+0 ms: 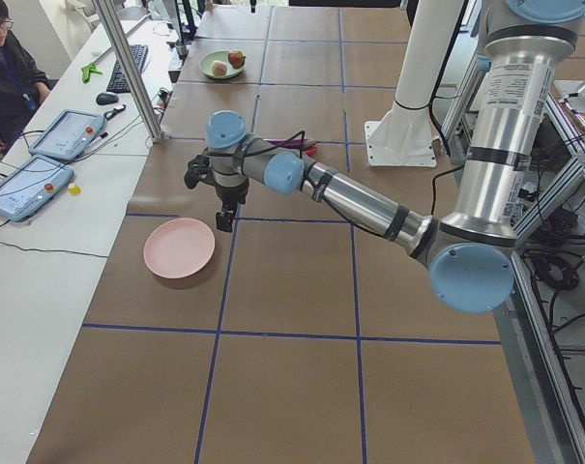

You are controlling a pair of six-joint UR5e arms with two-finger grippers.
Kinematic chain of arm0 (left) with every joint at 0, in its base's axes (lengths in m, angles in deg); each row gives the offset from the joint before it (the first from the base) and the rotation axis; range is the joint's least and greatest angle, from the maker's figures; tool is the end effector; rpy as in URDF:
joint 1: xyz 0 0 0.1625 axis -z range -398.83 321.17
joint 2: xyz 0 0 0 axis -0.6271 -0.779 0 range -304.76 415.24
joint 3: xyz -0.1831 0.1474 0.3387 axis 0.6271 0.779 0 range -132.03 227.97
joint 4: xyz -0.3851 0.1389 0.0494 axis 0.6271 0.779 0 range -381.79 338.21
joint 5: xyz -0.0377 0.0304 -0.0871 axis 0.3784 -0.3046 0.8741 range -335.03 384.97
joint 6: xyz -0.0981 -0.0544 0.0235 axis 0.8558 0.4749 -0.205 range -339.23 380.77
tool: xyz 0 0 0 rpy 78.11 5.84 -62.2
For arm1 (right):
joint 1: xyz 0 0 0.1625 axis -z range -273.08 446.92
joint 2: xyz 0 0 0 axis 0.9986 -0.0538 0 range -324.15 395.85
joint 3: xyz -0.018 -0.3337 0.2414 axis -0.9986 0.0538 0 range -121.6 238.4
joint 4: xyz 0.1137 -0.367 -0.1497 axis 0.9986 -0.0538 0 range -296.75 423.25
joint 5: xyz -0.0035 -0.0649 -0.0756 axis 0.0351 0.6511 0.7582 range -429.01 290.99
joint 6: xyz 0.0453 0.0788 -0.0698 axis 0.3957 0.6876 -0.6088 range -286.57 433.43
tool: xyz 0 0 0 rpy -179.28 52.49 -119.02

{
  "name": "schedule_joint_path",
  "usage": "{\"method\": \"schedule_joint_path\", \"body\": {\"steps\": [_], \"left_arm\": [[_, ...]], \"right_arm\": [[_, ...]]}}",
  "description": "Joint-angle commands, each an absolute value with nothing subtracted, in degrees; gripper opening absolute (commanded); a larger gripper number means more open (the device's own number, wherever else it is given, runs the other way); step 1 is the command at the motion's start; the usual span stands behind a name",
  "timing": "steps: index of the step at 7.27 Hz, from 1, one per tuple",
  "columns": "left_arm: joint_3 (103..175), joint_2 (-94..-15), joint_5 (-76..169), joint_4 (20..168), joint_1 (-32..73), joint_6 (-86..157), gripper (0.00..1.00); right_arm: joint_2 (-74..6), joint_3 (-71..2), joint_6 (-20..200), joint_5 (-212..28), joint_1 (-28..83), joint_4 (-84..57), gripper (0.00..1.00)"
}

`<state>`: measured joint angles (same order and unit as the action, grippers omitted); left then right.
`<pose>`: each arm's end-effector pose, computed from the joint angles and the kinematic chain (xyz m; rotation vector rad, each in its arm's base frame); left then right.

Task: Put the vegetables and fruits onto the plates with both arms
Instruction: 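Withdraw the right gripper while the left gripper moves toward the eggplant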

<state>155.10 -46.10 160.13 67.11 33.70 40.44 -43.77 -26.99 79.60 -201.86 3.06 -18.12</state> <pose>0.1154 -0.5400 0.4066 0.1828 0.8764 0.1524 -0.0070 -0.5826 0.5853 0.1585 -0.7651 -0.0935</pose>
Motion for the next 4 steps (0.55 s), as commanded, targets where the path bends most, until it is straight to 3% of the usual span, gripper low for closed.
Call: {"method": "schedule_joint_path", "body": {"steps": [1, 3, 4], "left_arm": [[156.08, -52.3, 159.88, 67.06, 25.89, 56.91, 1.0], [156.08, -57.32, 158.22, 66.1, 18.51, 69.05, 1.0], [155.82, -60.13, 151.07, 66.01, 13.51, 76.25, 1.0]], "right_arm": [[-58.74, -40.85, 80.89, -201.38, 2.54, -18.13, 1.0], [-68.52, -50.98, 84.49, -201.29, 2.63, -18.05, 1.0], [-69.26, -51.89, 84.5, -201.29, 2.63, -18.13, 1.0]]}}
